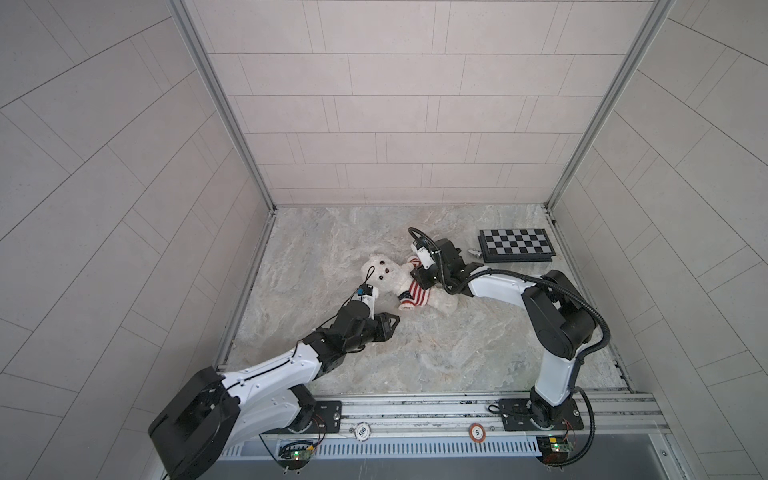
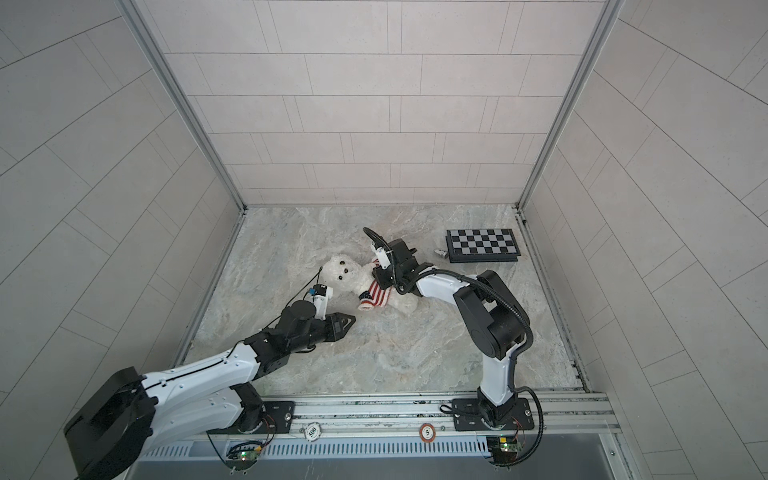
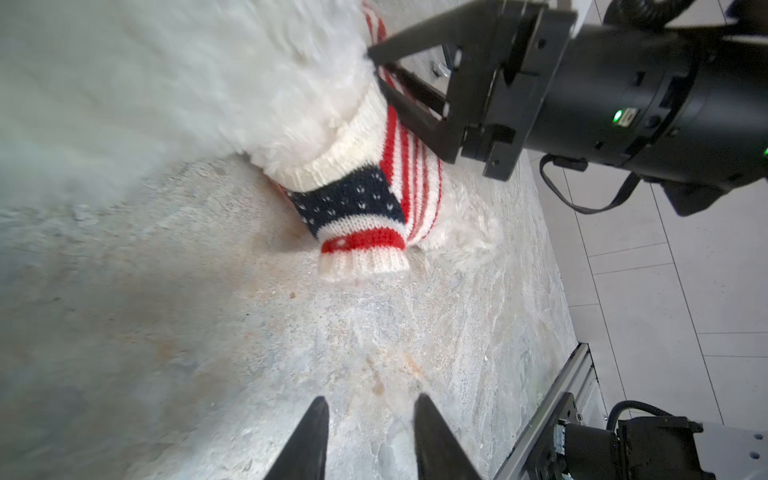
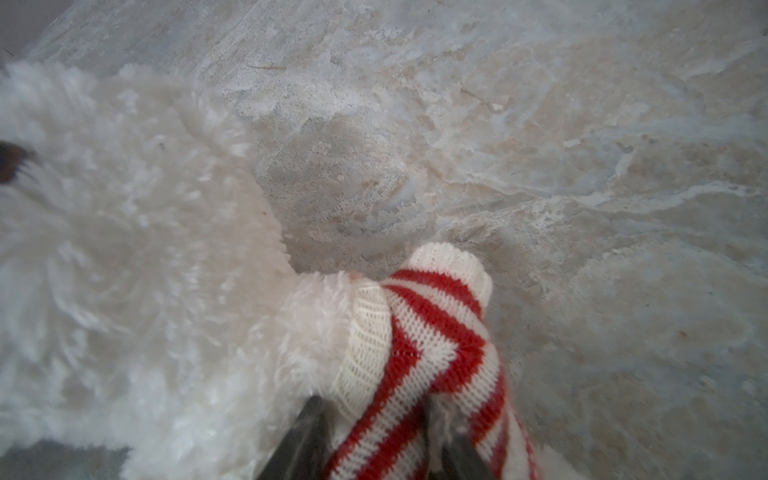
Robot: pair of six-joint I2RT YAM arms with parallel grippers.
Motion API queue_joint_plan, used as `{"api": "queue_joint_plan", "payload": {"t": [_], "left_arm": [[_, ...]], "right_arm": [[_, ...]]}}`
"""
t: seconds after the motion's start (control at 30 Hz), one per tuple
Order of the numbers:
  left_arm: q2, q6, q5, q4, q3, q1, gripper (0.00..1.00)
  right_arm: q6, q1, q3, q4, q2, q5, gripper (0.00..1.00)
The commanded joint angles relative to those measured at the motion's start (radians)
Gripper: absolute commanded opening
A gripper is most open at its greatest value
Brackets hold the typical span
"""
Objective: Dress the teddy bear
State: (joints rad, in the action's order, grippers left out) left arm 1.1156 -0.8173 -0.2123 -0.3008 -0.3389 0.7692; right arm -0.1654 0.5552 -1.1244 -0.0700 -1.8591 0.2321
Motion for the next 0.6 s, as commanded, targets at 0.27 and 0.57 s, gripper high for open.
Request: {"api": "queue_joint_plan", "payload": {"t": [0.27,0.57], "left_arm": [[0.164,-0.023,0.014,-0.198,-0.023,0.024,0.34],[0.219,-0.031,0.004,-0.274,-0.005,-0.013,0.31]], "right_arm": [[-0.030,0.000,0.071,0.153,-0.033,-0.040,0.42],[-0.083,0.000,0.175,0.121,0.036,-0.065,0.42]]}}
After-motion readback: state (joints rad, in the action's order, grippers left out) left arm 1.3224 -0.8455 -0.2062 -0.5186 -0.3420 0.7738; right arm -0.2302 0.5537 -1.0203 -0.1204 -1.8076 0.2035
